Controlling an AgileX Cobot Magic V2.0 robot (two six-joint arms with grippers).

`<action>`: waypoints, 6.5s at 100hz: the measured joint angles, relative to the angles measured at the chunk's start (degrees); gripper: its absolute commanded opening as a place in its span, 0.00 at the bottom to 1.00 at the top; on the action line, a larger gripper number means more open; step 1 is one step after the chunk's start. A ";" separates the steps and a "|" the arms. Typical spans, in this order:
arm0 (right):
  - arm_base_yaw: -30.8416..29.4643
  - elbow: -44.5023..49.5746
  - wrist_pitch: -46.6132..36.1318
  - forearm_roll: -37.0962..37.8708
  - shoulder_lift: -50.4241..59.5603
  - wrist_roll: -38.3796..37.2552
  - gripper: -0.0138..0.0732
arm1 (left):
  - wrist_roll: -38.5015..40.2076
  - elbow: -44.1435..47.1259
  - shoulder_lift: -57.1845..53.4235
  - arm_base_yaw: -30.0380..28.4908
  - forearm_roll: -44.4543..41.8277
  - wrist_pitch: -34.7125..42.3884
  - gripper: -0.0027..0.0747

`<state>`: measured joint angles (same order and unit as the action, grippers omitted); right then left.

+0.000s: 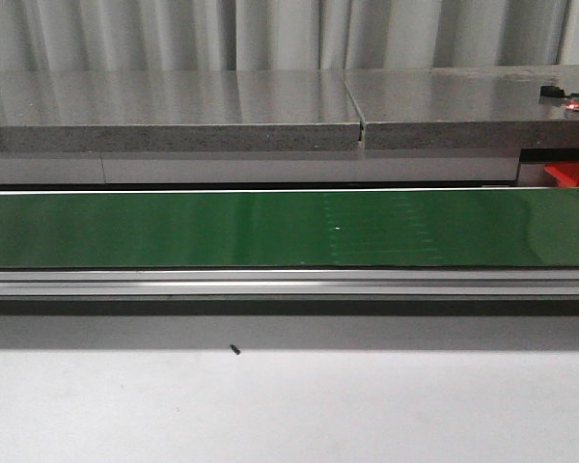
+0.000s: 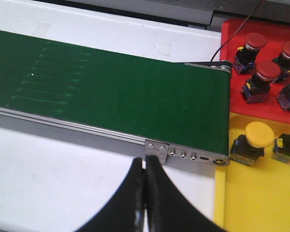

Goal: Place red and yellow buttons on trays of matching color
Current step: 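Move the left gripper over the second yellow button on the table, then lower the left gripper and grasp the second yellow button, then set the second yellow button on the belt and open the left gripper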

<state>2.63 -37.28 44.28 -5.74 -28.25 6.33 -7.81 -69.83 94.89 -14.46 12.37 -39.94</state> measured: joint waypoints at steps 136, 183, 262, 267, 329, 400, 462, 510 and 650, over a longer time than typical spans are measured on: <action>0.00 0.00 0.09 0.00 0.00 0.00 0.08 | -1.25 -6.87 -2.03 0.99 0.68 4.65 0.75; 0.00 0.00 0.09 0.00 0.00 0.00 0.08 | -1.25 -7.20 2.09 -11.39 0.58 10.78 0.75; 0.00 0.00 0.09 0.00 0.00 0.00 0.08 | -1.25 -23.04 21.53 -14.31 -1.91 9.46 0.75; 0.00 0.00 0.09 0.00 0.00 0.00 0.08 | -1.25 -23.28 21.97 -14.31 -2.05 9.13 0.74; 0.00 0.00 0.09 0.00 0.00 0.00 0.08 | -1.25 -23.76 24.24 -14.31 -3.56 9.50 0.74; 0.00 0.00 0.09 0.00 0.00 0.00 0.08 | -1.25 -23.76 26.78 -14.43 -4.56 9.29 0.74; 0.00 0.00 0.09 0.00 0.00 0.00 0.08 | -1.25 -23.76 26.91 -14.43 -5.10 9.25 0.43; 0.00 0.00 0.09 0.00 0.00 0.00 0.08 | -1.25 -24.00 26.91 -14.43 -4.75 7.69 0.15; 0.00 0.00 0.09 0.00 0.00 0.00 0.08 | -1.25 -5.07 -3.20 1.94 -0.52 -7.39 0.14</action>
<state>2.63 -37.28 44.37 -5.74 -28.25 6.33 -9.07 -74.91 91.69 -12.52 11.85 -47.32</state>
